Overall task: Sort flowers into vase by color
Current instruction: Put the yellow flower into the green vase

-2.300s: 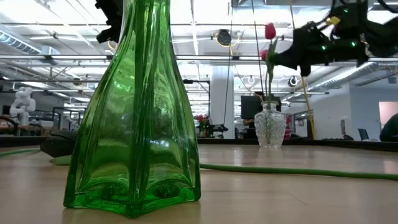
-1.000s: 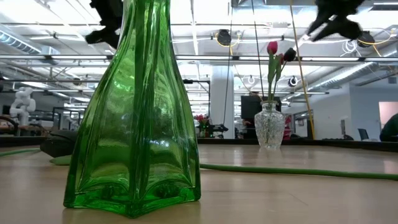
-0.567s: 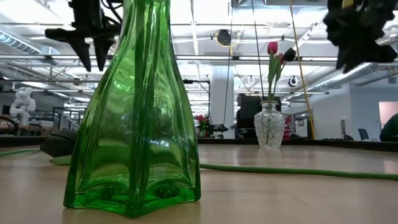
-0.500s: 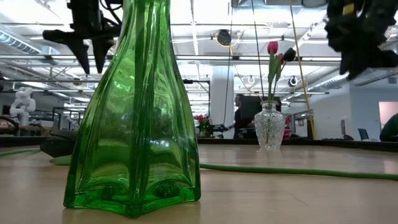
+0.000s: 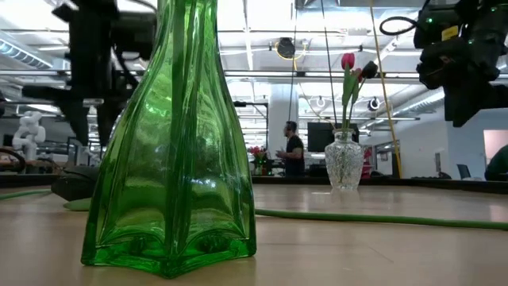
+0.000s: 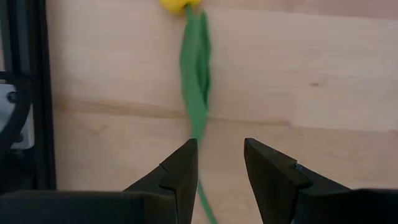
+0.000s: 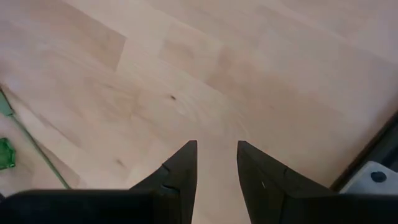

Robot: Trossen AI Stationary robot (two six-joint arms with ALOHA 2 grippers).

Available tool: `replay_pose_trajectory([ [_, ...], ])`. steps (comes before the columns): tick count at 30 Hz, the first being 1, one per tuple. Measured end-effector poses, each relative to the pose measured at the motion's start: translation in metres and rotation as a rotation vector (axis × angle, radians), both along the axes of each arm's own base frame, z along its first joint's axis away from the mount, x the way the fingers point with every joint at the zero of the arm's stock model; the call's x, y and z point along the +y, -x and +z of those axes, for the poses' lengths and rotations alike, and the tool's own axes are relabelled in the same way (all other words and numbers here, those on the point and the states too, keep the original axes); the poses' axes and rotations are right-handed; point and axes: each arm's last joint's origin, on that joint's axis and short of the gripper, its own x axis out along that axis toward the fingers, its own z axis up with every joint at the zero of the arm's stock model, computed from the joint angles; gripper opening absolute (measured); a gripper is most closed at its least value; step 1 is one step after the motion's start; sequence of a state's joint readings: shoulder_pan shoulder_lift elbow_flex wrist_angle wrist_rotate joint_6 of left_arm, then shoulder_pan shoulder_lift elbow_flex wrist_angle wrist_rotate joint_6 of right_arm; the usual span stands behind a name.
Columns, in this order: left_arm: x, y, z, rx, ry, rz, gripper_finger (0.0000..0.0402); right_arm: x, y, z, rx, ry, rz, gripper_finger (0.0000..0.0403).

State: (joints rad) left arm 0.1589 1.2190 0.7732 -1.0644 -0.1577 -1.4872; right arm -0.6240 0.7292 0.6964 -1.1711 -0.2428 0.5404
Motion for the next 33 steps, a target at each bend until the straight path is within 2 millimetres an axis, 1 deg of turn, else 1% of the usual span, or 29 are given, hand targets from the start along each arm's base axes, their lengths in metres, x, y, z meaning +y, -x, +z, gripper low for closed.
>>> replay_pose_trajectory([
  [5,0.0,0.01,-0.026,0.032,0.025,0.011,0.0138,0.001,-0.003,0.001,-0.021,0.003,-0.002,0.0105],
  [11,-0.001,0.015,-0.052,-0.028,0.02,0.01,0.0138,0.001,-0.008,0.003,-0.059,-0.001,-0.037,0.0105],
  [15,-0.002,0.023,-0.068,-0.028,0.017,0.009,0.0137,0.001,-0.012,0.004,-0.094,-0.01,-0.069,0.0105],
  [17,-0.003,0.025,-0.072,-0.03,0.01,0.002,0.0126,0.001,-0.014,0.005,-0.117,-0.011,-0.083,0.0105],
  [19,-0.003,0.026,-0.074,-0.029,0.01,-0.001,0.01,0.001,-0.017,0.007,-0.144,-0.005,-0.092,0.0105],
  [22,-0.003,0.022,-0.073,-0.057,-0.001,-0.058,0.0032,0.0,-0.02,0.009,-0.177,0.0,-0.103,0.0105],
  [23,-0.003,0.021,-0.073,-0.065,-0.007,-0.077,0.0019,0.0,-0.021,0.009,-0.186,-0.002,-0.11,0.0105],
  [27,-0.002,0.018,-0.067,-0.074,-0.008,-0.16,0.0016,0.0,-0.022,0.01,-0.193,0.0,-0.122,0.0105],
  [31,-0.004,0.012,-0.057,-0.108,0.049,-0.246,0.0016,-0.001,-0.022,0.009,-0.177,0.022,-0.142,0.0105],
  [33,-0.007,0.005,-0.048,-0.16,0.032,-0.299,0.0016,-0.002,-0.022,0.008,-0.161,0.021,-0.164,0.0105],
])
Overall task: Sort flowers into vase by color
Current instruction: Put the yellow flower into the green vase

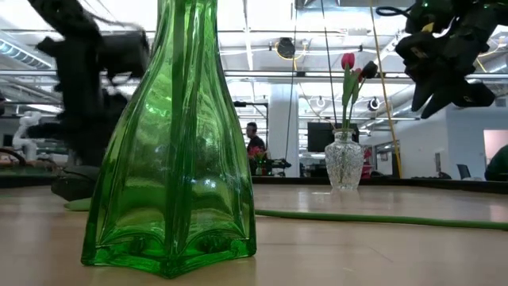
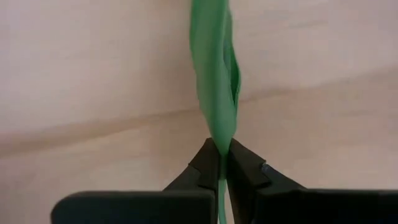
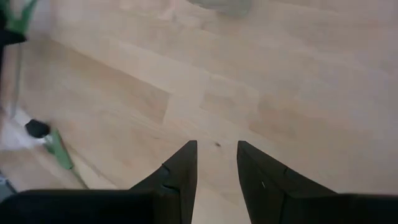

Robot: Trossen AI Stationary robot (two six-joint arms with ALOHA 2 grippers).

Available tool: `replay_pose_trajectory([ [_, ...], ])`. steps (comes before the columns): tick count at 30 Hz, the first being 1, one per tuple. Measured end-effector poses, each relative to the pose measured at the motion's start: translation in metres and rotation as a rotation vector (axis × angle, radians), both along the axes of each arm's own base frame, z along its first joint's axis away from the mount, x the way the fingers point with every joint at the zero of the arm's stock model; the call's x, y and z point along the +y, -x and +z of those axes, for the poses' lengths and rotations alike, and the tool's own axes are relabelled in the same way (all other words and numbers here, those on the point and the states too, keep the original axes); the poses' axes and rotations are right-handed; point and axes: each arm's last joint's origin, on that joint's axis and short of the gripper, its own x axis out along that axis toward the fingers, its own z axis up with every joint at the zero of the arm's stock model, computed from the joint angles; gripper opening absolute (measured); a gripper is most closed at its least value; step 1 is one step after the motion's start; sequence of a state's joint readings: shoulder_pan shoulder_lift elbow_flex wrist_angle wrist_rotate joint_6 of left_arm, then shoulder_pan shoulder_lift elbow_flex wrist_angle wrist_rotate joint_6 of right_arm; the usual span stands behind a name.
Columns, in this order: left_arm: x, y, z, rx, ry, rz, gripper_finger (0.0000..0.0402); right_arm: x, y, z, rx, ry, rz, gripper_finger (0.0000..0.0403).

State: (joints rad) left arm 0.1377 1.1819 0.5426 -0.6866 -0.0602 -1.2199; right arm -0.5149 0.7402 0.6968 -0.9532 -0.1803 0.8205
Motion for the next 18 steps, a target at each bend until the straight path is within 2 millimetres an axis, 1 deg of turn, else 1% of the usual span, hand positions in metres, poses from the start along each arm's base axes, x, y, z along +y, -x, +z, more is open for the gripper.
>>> replay_pose_trajectory([
  [2,-0.005,-0.011,0.017,-0.101,-0.045,-0.033,0.0016,0.0,0.0,-0.002,0.012,-0.017,-0.015,0.0105],
  [5,-0.015,-0.018,0.048,-0.212,-0.136,-0.086,0.0016,0.001,0.0,-0.011,0.036,-0.042,-0.021,0.0105],
  [7,-0.025,-0.022,0.076,-0.32,-0.185,-0.145,0.0016,0.002,0.0,-0.019,0.061,-0.056,-0.013,0.0105],
  [11,-0.048,-0.017,0.135,-0.517,-0.296,-0.196,0.0016,0.008,0.003,-0.04,0.121,-0.112,-0.009,0.0105],
  [13,-0.061,-0.012,0.164,-0.628,-0.356,-0.226,0.0016,0.012,0.004,-0.051,0.149,-0.137,-0.01,0.0105],
  [15,-0.079,-0.009,0.192,-0.75,-0.419,-0.284,0.0016,0.015,0.006,-0.061,0.176,-0.171,0.001,0.0105],
  [18,-0.115,-0.013,0.223,-0.951,-0.565,-0.368,0.0014,0.021,0.007,-0.07,0.185,-0.221,0.051,0.0105],
])
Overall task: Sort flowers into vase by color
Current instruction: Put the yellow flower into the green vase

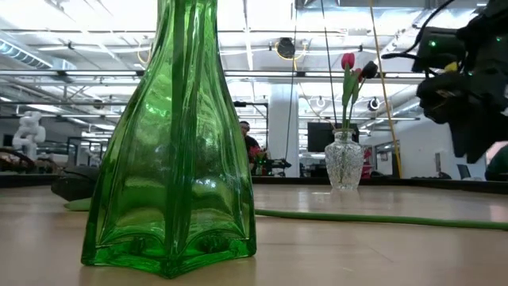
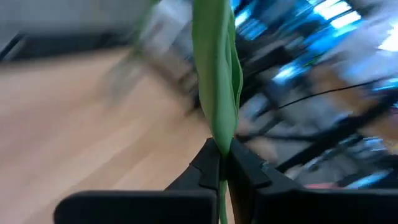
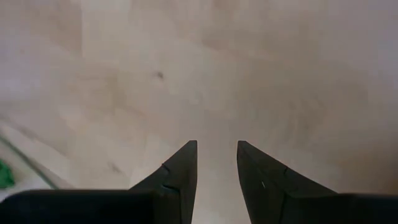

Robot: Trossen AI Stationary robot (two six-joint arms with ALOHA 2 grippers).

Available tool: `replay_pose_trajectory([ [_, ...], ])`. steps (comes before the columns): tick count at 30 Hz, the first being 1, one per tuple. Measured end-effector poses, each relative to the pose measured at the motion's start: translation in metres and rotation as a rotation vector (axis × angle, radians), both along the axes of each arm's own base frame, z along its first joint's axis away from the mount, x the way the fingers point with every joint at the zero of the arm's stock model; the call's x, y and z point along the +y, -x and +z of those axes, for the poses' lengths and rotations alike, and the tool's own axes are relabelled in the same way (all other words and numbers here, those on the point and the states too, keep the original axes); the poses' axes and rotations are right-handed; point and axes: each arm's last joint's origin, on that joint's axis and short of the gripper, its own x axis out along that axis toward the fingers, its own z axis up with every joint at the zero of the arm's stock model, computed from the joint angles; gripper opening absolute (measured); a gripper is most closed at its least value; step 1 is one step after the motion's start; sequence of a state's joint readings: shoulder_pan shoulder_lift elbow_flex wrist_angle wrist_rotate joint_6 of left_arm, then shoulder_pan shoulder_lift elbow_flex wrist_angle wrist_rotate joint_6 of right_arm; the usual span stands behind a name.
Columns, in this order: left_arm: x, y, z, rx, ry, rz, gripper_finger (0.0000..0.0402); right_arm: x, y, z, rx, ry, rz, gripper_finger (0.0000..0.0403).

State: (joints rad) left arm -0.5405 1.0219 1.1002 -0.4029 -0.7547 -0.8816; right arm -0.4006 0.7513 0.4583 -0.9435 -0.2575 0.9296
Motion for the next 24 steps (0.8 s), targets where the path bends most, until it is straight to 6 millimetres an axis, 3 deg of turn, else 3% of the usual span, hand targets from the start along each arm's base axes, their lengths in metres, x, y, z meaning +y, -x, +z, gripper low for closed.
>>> replay_pose_trajectory([
  [4,-0.05,-0.014,0.016,-0.16,-0.254,0.018,0.0008,0.005,-0.001,-0.003,0.004,-0.013,0.05,0.0105],
  [8,-0.091,-0.031,0.006,-0.189,-0.455,0.003,0.0007,0.008,-0.006,-0.002,-0.052,0.03,0.144,0.0105],
  [17,-0.156,-0.071,-0.027,-0.294,-0.382,-0.009,0.0007,0.017,-0.031,0.011,-0.315,0.14,0.301,0.0105],
  [24,-0.197,-0.106,-0.022,-0.195,-0.619,-0.043,0.0007,0.03,-0.041,0.018,-0.444,0.173,0.413,0.0105],
])
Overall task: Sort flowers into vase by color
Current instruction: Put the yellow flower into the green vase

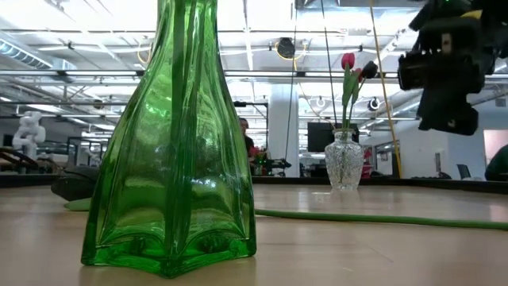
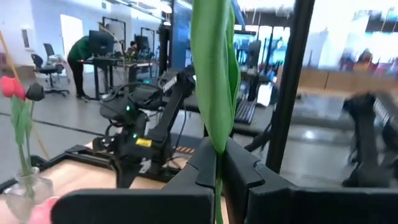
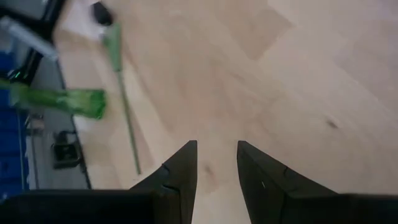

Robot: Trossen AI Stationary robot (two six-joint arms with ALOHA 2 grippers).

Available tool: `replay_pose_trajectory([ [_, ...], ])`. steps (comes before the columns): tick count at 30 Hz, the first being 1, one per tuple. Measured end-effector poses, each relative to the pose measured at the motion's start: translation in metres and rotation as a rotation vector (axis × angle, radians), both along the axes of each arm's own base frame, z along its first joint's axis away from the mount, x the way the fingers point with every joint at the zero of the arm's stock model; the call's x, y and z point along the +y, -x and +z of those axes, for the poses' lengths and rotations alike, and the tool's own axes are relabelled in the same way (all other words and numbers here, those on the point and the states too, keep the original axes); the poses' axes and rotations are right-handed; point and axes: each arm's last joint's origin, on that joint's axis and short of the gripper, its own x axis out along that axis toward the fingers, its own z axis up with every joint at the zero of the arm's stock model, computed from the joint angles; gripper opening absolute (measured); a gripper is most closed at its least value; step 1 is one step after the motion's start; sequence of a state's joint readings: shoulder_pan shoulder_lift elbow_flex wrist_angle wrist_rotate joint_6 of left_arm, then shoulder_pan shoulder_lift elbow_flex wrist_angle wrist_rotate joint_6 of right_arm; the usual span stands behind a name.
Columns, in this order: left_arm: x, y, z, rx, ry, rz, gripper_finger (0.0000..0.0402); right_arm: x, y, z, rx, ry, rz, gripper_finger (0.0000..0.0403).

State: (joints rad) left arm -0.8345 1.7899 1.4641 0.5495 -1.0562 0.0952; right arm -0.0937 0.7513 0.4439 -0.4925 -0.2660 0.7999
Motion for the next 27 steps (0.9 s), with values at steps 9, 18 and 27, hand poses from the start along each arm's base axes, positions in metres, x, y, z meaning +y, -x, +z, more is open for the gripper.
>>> replay_pose_trajectory([
  [9,-0.01,-0.009,-0.015,0.103,-0.102,0.047,0.0007,0.03,-0.016,0.023,-0.33,0.092,0.213,0.0105],
  [18,0.006,-0.022,-0.028,0.199,-0.149,0.125,0.0007,0.049,-0.016,0.03,-0.411,0.128,0.24,0.0105],
  [27,0.007,-0.022,-0.036,0.238,-0.17,0.131,0.0011,0.054,-0.016,0.033,-0.439,0.119,0.233,0.0105],
])
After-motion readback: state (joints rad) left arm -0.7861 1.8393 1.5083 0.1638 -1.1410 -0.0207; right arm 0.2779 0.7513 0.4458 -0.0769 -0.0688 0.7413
